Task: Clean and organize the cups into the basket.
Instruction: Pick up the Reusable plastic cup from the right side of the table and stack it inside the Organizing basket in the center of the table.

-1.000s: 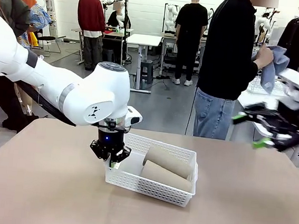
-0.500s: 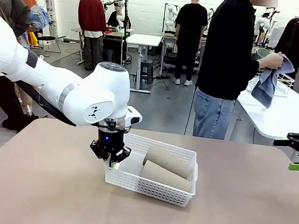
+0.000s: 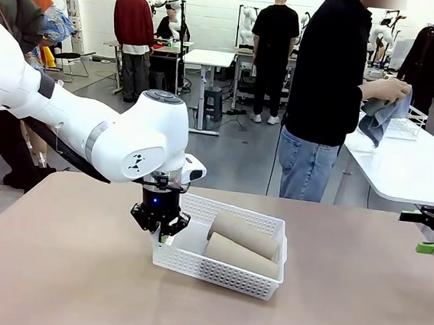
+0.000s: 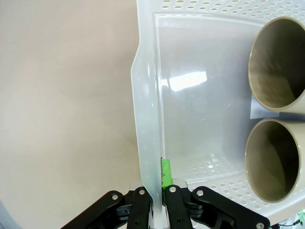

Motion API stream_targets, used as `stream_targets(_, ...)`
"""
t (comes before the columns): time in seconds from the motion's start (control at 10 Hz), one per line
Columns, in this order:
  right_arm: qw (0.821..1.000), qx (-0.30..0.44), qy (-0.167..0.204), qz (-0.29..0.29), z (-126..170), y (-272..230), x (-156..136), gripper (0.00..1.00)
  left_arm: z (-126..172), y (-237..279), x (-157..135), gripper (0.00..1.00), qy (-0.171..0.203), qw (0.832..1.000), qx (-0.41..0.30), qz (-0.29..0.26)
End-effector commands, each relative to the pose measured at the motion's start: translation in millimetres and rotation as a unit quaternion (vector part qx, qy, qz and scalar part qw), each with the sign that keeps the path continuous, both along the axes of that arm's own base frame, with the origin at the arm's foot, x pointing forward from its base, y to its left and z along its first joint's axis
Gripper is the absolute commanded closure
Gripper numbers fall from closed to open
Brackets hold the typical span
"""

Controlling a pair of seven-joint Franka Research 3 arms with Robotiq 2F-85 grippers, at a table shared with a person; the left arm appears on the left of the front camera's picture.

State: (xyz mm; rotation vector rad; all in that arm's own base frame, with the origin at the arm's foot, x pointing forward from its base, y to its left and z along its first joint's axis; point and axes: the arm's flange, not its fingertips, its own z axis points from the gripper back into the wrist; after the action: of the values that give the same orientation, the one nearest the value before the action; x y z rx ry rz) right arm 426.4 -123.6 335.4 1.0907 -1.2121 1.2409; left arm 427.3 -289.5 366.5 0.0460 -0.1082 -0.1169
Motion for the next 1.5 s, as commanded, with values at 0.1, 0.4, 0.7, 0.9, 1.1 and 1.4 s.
stream_targets(0.1,1.000,0.004,-0.006,0.009,7.1,3.4,-2.0,0.00,1.5,0.9,-1.8,1.00,-0.003,1.000,-0.002,-0.004)
stream_targets(0.4,1.000,0.004,-0.006,0.009,7.1,3.4,-2.0,0.00,1.5,0.9,-1.8,1.00,-0.003,1.000,-0.002,-0.004)
stream_targets(0.7,1.000,0.004,-0.006,0.009,7.1,3.4,-2.0,0.00,1.5,0.9,-1.8,1.00,-0.003,1.000,-0.002,-0.004)
stream_targets(0.9,1.000,0.004,-0.006,0.009,7.1,3.4,-2.0,0.00,1.5,0.9,-1.8,1.00,-0.003,1.000,-0.002,-0.004)
stream_targets(1.1,1.000,0.004,-0.006,0.009,7.1,3.4,-2.0,0.00,1.5,0.9,-1.8,1.00,-0.003,1.000,-0.002,-0.004)
stream_targets(1.4,1.000,0.004,-0.006,0.009,7.1,3.4,-2.0,0.00,1.5,0.9,-1.8,1.00,-0.003,1.000,-0.002,-0.004)
